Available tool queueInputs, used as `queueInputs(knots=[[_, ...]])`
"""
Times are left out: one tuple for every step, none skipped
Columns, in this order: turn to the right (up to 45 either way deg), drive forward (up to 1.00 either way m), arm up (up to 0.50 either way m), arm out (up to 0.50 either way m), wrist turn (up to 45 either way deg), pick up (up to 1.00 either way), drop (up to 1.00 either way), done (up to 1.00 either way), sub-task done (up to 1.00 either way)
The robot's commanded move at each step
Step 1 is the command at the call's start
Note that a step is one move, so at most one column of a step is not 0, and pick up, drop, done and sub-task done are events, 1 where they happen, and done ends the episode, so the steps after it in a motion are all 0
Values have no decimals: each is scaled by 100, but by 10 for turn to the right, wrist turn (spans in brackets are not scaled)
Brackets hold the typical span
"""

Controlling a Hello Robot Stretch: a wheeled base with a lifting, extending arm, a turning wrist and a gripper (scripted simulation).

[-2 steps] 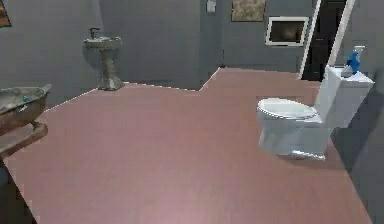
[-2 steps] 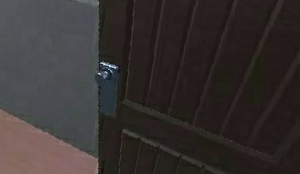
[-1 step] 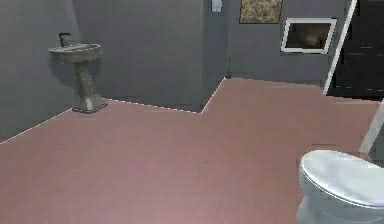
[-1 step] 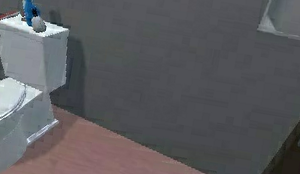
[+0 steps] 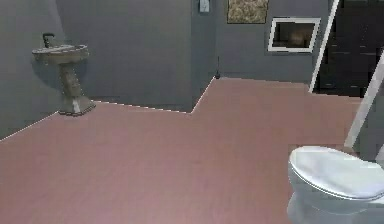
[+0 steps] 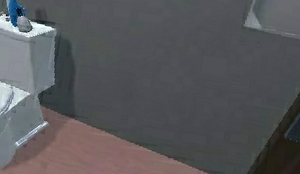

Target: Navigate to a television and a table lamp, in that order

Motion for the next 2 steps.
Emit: queueInputs(knots=[[0,75,0,0,0,0,0,0,0],[150,0,0,0,0,0,0,0,0]])
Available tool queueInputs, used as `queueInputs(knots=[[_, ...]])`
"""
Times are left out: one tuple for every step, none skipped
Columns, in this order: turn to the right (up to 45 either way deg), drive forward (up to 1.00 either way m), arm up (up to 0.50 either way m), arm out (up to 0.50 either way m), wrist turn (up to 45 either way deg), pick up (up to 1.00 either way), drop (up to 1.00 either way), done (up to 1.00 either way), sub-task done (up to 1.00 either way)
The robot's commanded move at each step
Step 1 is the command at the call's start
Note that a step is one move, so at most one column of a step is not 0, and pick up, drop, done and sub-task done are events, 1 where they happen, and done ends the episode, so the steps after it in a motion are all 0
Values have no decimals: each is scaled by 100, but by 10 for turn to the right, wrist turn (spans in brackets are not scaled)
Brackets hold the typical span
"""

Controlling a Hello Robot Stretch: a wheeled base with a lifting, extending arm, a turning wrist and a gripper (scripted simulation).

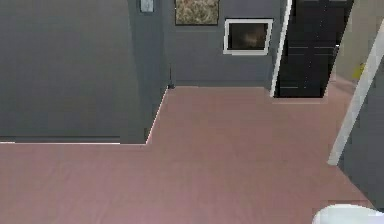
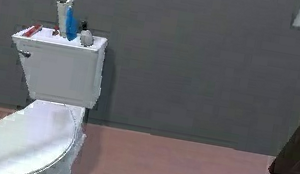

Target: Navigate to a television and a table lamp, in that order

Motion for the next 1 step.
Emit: queueInputs(knots=[[0,100,0,0,0,0,0,0,0]])
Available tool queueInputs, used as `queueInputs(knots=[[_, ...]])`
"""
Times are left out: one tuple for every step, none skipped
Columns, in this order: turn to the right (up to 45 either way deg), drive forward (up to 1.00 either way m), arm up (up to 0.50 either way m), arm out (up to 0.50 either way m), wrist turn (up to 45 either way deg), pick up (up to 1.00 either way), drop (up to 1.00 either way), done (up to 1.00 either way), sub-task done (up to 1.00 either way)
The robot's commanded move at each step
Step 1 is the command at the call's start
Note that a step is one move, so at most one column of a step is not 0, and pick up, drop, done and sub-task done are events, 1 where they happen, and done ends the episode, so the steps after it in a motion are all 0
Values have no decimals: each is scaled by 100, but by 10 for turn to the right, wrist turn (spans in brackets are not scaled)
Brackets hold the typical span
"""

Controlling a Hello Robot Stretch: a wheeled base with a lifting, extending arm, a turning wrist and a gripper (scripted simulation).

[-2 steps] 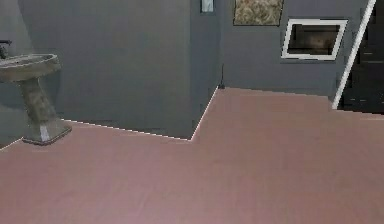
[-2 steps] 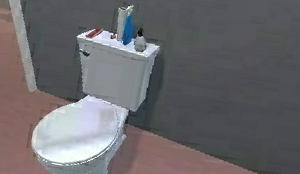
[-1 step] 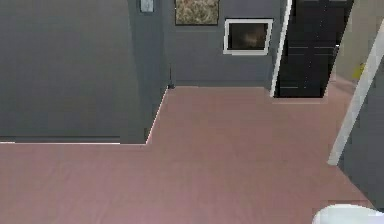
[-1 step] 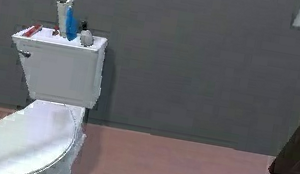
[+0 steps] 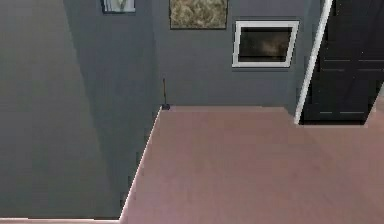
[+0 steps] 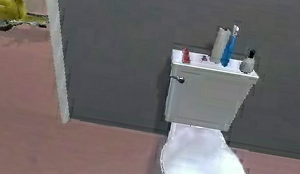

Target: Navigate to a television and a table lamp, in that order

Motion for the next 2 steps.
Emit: queueInputs(knots=[[450,0,0,0,0,0,0,0,0],[180,0,0,0,0,0,0,0,0]])
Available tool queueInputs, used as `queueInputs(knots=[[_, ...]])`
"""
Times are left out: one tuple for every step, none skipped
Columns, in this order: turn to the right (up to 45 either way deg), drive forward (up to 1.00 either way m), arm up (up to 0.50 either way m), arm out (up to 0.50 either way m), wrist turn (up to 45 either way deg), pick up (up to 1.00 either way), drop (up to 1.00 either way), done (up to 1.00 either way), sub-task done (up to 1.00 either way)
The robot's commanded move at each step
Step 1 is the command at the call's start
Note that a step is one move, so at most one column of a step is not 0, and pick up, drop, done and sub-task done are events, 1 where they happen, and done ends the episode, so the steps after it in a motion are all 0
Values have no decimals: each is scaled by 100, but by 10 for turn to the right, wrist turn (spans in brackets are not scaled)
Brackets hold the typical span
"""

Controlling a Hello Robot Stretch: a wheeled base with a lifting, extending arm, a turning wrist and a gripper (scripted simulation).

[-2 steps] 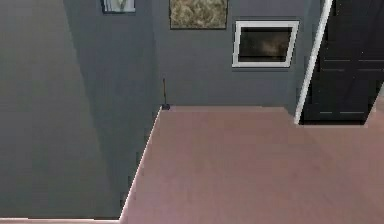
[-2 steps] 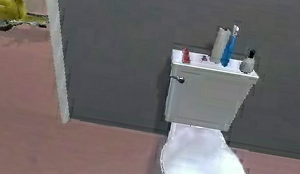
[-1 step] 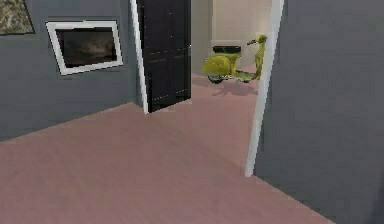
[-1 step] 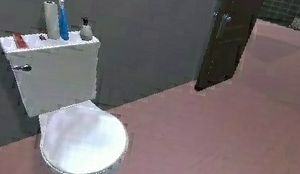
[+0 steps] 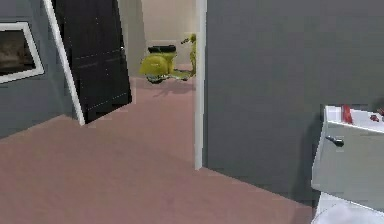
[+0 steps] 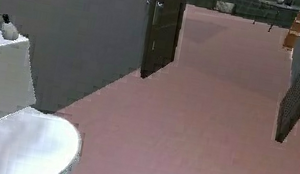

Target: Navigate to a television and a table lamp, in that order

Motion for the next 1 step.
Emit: queueInputs(knots=[[30,0,0,0,0,0,0,0,0]])
